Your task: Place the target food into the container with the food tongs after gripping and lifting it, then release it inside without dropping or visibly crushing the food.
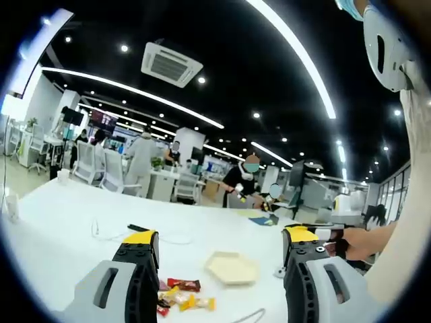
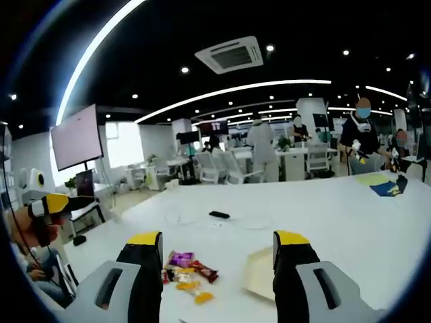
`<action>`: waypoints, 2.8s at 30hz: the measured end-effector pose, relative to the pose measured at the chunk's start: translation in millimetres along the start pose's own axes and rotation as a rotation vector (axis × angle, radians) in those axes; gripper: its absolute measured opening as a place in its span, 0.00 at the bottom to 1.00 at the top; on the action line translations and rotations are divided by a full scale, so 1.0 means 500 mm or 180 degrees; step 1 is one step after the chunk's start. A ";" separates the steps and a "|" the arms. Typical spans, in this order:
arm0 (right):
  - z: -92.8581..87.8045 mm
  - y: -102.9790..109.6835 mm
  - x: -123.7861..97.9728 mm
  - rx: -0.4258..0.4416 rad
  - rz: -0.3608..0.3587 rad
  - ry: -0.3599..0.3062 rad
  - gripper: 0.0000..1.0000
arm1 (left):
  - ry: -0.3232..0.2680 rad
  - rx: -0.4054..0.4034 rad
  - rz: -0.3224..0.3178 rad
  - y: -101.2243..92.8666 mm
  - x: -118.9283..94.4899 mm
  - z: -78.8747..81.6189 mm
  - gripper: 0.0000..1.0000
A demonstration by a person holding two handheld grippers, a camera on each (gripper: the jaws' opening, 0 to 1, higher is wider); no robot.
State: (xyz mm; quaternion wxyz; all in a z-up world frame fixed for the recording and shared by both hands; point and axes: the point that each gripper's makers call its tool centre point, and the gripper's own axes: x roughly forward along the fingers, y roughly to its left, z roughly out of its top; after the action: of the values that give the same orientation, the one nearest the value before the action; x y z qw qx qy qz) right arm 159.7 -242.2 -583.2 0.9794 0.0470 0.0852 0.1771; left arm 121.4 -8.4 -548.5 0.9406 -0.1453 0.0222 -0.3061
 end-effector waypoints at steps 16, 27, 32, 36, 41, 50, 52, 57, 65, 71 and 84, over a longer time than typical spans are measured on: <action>-0.005 -0.001 -0.005 0.0035 -0.0011 -0.0002 0.67 | 0.0003 -0.0005 -0.0018 0.007 -0.003 -0.006 0.74; -0.009 -0.016 -0.018 0.0045 -0.0100 0.0005 0.67 | 0.0034 0.0002 -0.0111 -0.007 0.010 -0.009 0.74; -0.009 -0.016 -0.019 0.0046 -0.0108 0.0011 0.67 | 0.0037 0.0004 -0.0113 -0.010 0.010 -0.009 0.75; -0.006 -0.014 -0.016 0.0040 -0.0093 0.0000 0.67 | 0.0023 -0.0013 -0.0124 -0.015 0.008 -0.009 0.75; -0.006 -0.012 -0.017 0.0025 -0.0074 -0.0001 0.67 | 0.0038 -0.0059 -0.0122 -0.017 0.007 -0.014 0.73; -0.017 -0.023 -0.030 0.0043 -0.0122 0.0038 0.67 | 0.0101 -0.0114 -0.0232 -0.034 0.012 -0.028 0.71; -0.019 -0.027 -0.033 0.0052 -0.0138 0.0040 0.67 | 0.0133 -0.0111 -0.0271 -0.038 0.015 -0.034 0.71; -0.022 -0.035 -0.041 0.0064 -0.0177 0.0046 0.67 | 0.0290 -0.0040 -0.0452 -0.057 0.020 -0.062 0.70; -0.034 -0.047 -0.053 0.0081 -0.0251 0.0085 0.67 | 0.0502 -0.0042 -0.0682 -0.083 0.020 -0.101 0.60; -0.043 -0.046 -0.052 0.0117 -0.0250 0.0142 0.67 | 0.0604 -0.0053 -0.0798 -0.091 0.017 -0.123 0.58; -0.049 -0.046 -0.046 0.0117 -0.0250 0.0187 0.67 | 0.0855 -0.0130 -0.1030 -0.112 0.011 -0.166 0.45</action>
State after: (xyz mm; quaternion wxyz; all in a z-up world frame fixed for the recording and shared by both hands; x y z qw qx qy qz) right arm 141.7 -270.4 -606.3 0.9816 0.0563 0.1189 0.1382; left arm 82.9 -76.3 -611.4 0.8646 -0.1239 0.1300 -0.4694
